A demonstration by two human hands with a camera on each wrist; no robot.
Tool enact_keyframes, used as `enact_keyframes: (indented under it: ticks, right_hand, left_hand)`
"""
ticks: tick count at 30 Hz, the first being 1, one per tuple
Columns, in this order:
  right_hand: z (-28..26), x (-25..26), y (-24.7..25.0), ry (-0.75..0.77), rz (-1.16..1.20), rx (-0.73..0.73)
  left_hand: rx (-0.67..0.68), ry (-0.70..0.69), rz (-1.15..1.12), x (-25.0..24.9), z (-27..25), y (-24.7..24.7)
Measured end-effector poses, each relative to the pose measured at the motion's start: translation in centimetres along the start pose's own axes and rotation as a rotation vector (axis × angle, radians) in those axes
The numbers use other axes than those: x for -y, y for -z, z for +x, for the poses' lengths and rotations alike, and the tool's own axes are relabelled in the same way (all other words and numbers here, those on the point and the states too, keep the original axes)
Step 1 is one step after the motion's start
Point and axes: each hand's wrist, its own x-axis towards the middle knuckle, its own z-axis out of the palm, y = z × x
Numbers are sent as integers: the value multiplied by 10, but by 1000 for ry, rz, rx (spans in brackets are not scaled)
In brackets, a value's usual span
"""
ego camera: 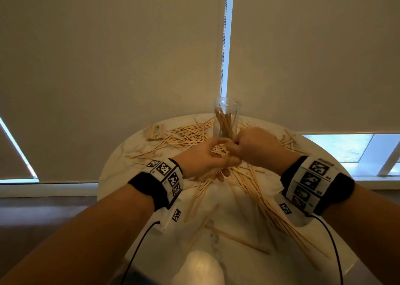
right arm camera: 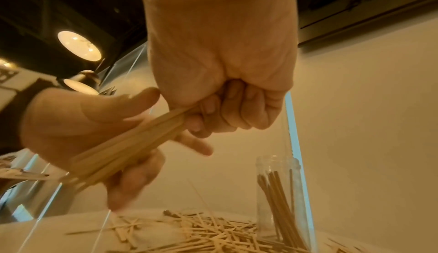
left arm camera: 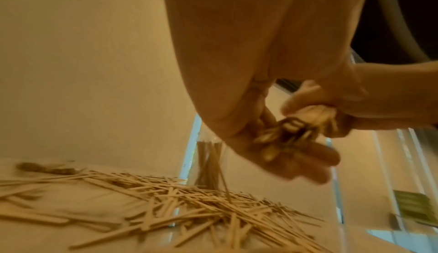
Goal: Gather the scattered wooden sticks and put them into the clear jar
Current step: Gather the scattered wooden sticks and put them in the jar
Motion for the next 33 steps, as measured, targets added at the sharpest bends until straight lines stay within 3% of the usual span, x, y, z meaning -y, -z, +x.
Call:
enact_keyframes:
  ticks: [3, 6, 8, 11, 15, 19, 23, 25, 29, 33]
  right_hand:
    - [-1, -18, 9, -86, 54, -115]
    - [1, -28, 12, -148, 68, -202]
    - [3, -23, 10, -165, 88, -209]
    - [0, -1, 2, -126, 134, -214]
    - [-2, 10, -4, -70, 140, -288]
    - [0, 4, -1, -17, 140, -169]
    - [8, -5, 8, -77, 186, -80]
    - [19, -14, 19, -124, 187, -57]
    - [59, -47, 55, -206, 159, -200]
    - [122, -79, 79, -228, -24, -355]
  left_hand:
    - [-186, 154, 2, 11, 0, 19]
    - [-362, 319, -392, 24, 0, 26]
    - [-395, 328, -660, 21, 0, 21]
    - [-297, 273, -884, 4, 2, 5]
    - [-221, 296, -809, -6, 8, -1]
    - [-217, 306, -833, 4, 15, 7]
    - [-188, 289, -850, 5, 29, 9]
    - [-241, 298, -786, 2, 42, 14]
    - [-420, 260, -613, 1, 80, 44]
    - [-470, 213, -315, 8, 135, 76]
